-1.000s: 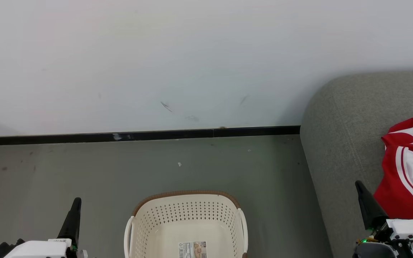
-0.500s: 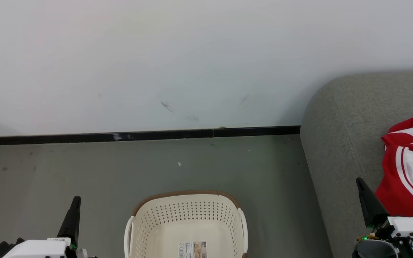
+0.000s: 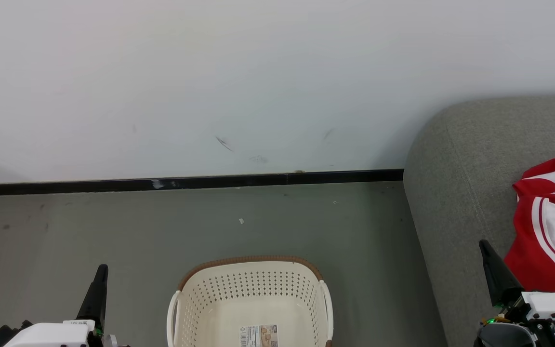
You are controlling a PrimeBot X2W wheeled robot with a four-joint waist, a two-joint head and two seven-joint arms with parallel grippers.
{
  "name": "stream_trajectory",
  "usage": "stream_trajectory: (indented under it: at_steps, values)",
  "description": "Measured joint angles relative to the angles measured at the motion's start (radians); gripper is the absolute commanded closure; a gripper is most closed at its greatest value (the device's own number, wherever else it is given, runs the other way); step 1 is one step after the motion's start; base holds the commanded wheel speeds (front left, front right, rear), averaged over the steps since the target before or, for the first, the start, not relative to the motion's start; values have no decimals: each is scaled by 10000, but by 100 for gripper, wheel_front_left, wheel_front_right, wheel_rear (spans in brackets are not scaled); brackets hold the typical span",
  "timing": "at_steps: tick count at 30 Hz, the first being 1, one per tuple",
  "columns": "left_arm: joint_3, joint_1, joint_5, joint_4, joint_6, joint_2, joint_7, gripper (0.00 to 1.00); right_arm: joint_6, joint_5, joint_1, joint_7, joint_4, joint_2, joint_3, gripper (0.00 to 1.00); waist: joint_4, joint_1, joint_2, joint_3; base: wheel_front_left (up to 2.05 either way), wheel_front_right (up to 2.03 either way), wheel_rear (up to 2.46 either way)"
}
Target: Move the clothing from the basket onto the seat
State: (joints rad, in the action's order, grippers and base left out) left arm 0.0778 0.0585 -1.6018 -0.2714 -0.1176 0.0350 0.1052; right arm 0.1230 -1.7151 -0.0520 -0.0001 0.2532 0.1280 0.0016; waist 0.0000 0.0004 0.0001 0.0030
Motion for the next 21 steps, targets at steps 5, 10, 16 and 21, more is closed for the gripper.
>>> stream_trajectory:
  at_steps: [5, 10, 16, 21]
  values:
    - [4, 2, 0, -6, -8, 0, 0, 100, 0, 0, 0, 2, 6, -2, -13, 100, 0, -1, 0, 0, 0, 0, 0]
    - [6, 4, 0, -12, -8, 0, 2, 100, 0, 0, -1, 2, 17, -2, -29, 100, 0, -1, 0, 0, 0, 0, 0]
    - [8, 5, 0, -21, -8, 0, 4, 100, 0, 2, -1, 17, 31, -4, -46, 100, 0, -1, 0, 0, 0, 0, 0]
    - [8, 6, 0, -36, -8, 0, 4, 100, 0, 4, -1, 21, 42, -8, -69, 100, 0, -1, 0, -1, 0, 0, 0]
